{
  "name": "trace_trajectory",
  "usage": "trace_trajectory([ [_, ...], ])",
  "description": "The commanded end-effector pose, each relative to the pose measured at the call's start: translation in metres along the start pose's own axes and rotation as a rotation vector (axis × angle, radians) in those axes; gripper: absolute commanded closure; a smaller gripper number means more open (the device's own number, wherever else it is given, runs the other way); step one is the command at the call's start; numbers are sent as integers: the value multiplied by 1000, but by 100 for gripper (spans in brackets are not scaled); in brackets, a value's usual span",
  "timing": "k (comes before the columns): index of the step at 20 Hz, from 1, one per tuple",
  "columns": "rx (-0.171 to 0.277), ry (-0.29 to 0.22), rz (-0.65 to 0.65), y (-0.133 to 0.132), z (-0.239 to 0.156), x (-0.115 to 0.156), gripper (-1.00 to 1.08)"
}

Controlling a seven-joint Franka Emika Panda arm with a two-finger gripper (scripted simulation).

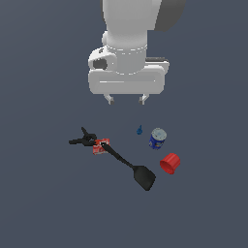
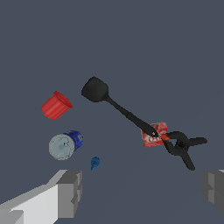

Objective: Pick up a designated object from a clutter of objects.

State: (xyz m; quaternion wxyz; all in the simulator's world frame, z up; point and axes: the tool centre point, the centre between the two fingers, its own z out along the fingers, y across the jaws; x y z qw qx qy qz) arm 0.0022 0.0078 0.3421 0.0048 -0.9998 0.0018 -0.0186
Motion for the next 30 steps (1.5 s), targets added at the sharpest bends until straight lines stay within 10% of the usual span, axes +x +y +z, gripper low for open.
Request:
trace_trajectory([
  [1, 0, 0, 0, 0, 0, 0, -92],
  [17, 10, 2, 9, 17, -4, 5, -92],
  [30, -17, -10, -164, -29, 47, 38, -92],
])
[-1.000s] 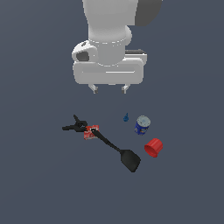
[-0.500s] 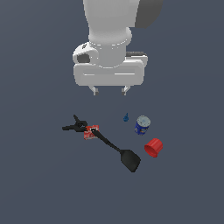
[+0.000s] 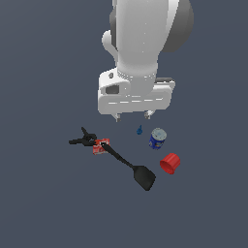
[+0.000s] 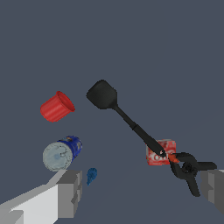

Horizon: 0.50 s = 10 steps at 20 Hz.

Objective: Pick up a designated object from a clutter of objects.

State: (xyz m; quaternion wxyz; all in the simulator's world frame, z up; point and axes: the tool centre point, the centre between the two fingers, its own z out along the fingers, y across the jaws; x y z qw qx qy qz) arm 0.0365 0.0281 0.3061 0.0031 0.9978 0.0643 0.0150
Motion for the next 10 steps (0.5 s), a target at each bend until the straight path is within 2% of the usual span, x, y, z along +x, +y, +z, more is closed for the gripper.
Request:
trace_trajectory([
  [1, -6, -4, -54, -14, 17, 11, -92],
  [10, -14, -18, -305, -87, 100, 48, -92],
])
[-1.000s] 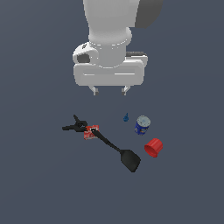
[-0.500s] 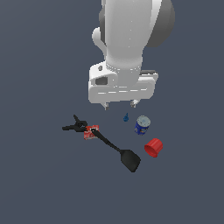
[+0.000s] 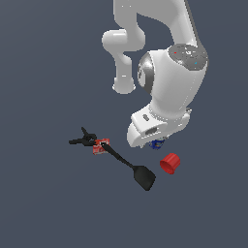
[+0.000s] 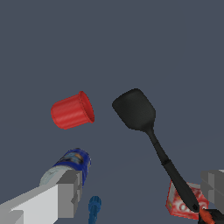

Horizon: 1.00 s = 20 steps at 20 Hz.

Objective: Pick up a designated object from a clutter of objects.

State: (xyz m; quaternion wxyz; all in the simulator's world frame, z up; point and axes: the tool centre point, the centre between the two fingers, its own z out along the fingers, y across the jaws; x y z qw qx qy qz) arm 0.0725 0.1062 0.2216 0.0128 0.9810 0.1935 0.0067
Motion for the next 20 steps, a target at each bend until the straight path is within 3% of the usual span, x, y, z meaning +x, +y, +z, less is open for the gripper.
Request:
trace_trajectory([
  [1, 2, -2, -72, -20, 25, 14, -92],
  [11, 20, -4, -274, -84, 98, 42, -92],
  [20, 29, -4, -331, -104, 120, 48, -92],
])
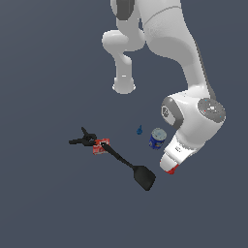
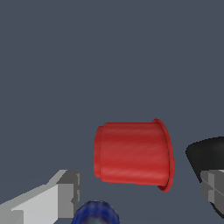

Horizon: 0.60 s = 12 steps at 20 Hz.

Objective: Pick up a designated object from a clutter of objects.

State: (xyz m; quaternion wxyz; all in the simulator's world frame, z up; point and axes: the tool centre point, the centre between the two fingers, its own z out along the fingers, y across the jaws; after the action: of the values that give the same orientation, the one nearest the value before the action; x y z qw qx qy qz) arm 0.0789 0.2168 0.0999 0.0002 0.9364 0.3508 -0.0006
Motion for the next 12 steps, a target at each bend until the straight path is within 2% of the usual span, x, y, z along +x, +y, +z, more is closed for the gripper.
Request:
trace_trajectory([
  [1, 0, 0, 0, 0, 0, 0, -92],
  [6, 0, 0, -1, 0, 10, 0, -92],
  [12, 0, 1, -3, -1, 42, 0, -92],
])
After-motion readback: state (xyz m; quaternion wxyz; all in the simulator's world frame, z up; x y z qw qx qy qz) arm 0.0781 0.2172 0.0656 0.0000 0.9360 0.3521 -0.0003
